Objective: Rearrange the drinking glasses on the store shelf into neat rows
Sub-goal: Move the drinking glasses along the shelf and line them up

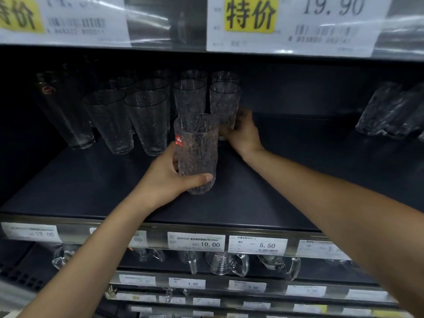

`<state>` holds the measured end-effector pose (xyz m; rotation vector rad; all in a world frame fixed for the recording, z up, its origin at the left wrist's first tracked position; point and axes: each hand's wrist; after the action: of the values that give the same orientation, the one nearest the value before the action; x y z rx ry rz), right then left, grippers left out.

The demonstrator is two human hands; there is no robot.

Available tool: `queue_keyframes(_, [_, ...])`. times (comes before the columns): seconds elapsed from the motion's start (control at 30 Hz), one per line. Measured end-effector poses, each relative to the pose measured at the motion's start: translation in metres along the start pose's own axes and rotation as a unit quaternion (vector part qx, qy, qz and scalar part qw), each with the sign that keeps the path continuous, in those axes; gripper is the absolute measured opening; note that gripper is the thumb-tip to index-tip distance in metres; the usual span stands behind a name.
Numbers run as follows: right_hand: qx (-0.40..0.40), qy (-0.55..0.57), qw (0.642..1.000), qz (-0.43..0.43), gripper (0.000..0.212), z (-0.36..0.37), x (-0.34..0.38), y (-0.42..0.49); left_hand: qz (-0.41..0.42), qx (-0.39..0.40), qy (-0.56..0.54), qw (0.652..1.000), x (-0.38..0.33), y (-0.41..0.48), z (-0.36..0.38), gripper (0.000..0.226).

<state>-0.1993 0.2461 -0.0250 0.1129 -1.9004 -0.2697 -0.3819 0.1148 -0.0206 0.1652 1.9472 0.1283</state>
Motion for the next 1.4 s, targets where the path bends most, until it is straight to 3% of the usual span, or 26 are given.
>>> queue_keyframes(0.1, [0.033,-0.091,0.995,-0.029,0.075,-0.037,-0.005,-0.018,-0.013,0.002,0.002,1.000,-0.001,0.000,0.000,0.056])
queue_keyframes(0.23, [0.100,-0.278,0.953,-0.060,0.060,-0.107,-0.021,-0.041,-0.015,-0.009,0.010,1.000,-0.005,-0.002,0.003,0.060])
queue_keyframes(0.43, [0.177,-0.454,0.872,-0.038,0.088,-0.184,-0.048,-0.061,-0.028,-0.067,0.039,0.997,-0.012,-0.004,0.020,0.073])
queue_keyframes(0.6, [0.191,-0.467,0.862,-0.040,0.109,-0.194,-0.060,-0.067,-0.020,-0.066,0.049,0.996,-0.027,-0.001,0.047,0.066])
queue_keyframes(0.77, [0.195,-0.477,0.856,-0.041,0.073,-0.193,-0.058,-0.067,-0.023,-0.031,0.031,0.999,-0.040,0.025,0.087,0.059])
queue_keyframes(0.9, [0.200,-0.473,0.857,-0.035,0.067,-0.193,-0.058,-0.068,-0.007,-0.022,0.026,0.999,-0.044,0.054,0.119,0.053])
queue_keyframes(1.1, [0.192,-0.466,0.862,-0.044,0.067,-0.193,-0.058,-0.069,-0.023,-0.106,-0.035,0.993,-0.044,0.102,0.156,0.078])
queue_keyframes(1.4, [0.196,-0.463,0.863,-0.047,0.068,-0.193,-0.059,-0.068,-0.023,-0.172,-0.039,0.984,-0.037,0.155,0.178,0.073])
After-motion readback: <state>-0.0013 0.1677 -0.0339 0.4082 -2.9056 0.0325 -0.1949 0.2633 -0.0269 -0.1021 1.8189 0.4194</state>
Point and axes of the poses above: each hand's wrist, its own y-axis towards the middle knuckle, its own z-axis out of the palm, x = y × z, and after that the axes turned 1 degree about -z, right-handed
